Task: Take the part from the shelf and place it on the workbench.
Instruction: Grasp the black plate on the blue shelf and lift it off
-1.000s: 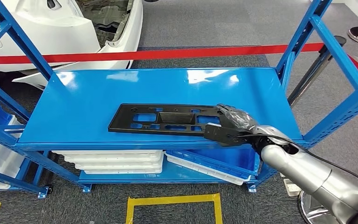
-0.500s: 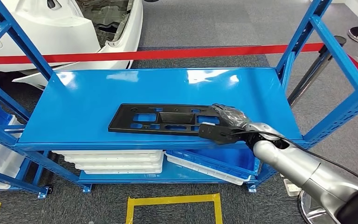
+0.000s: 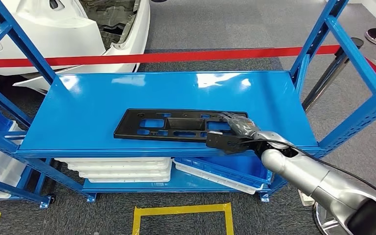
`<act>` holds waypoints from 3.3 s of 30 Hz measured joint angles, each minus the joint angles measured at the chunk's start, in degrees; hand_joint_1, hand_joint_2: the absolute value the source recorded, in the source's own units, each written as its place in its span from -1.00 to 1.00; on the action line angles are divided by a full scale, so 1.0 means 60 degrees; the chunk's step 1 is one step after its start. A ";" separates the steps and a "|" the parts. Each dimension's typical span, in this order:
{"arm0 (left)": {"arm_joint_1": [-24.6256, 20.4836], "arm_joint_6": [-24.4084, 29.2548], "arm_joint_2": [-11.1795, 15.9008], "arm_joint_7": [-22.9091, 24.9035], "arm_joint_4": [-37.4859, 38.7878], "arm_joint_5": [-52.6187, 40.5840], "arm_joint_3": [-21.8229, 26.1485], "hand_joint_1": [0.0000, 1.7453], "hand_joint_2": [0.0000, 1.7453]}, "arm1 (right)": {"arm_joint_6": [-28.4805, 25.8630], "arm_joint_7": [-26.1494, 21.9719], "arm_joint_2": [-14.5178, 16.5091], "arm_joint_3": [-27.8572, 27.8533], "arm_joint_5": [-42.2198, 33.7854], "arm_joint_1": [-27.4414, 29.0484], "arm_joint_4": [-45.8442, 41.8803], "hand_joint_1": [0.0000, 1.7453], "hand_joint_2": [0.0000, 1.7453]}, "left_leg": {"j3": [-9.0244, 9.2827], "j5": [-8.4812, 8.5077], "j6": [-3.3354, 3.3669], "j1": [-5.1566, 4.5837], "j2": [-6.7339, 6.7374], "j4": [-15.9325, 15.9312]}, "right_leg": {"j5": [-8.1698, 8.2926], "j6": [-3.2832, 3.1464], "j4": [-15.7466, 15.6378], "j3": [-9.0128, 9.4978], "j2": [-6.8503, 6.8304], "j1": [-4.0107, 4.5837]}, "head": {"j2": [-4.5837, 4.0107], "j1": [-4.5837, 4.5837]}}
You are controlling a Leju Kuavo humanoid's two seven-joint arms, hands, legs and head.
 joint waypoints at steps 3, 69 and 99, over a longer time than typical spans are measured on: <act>0.0001 0.0007 0.0000 0.0000 0.0000 0.0004 0.0000 -1.00 -1.00 | -0.0119 -0.0013 0.0046 0.0045 0.0030 -0.0028 0.0088 -1.00 1.00 | 0.0001 0.0000 0.0000 0.0000 0.0000 0.0001 | 0.0000 0.0000 0.0000 0.0000 0.0000 0.0000 | 0.0000 0.0000; -0.0051 0.0026 0.0000 0.0056 0.0000 -0.0045 0.0000 -1.00 -1.00 | -0.0418 0.0278 -0.0006 0.0093 0.0868 0.0048 0.0373 -0.36 1.00 | 0.0005 0.0000 0.0000 -0.0001 0.0004 0.0006 | 0.0000 0.0000 -0.0001 -0.0002 0.0006 0.0001 | 0.0000 -0.0001; -0.0051 -0.0004 0.0000 0.0052 0.0000 -0.0103 0.0000 -1.00 -1.00 | -0.0651 0.0295 -0.0100 0.0139 0.1829 -0.0210 0.0220 1.00 1.00 | 0.0112 -0.0001 0.0002 0.0000 0.0003 0.0009 | 0.0007 0.0014 -0.0029 0.0126 0.0009 0.0003 | 0.0000 0.0000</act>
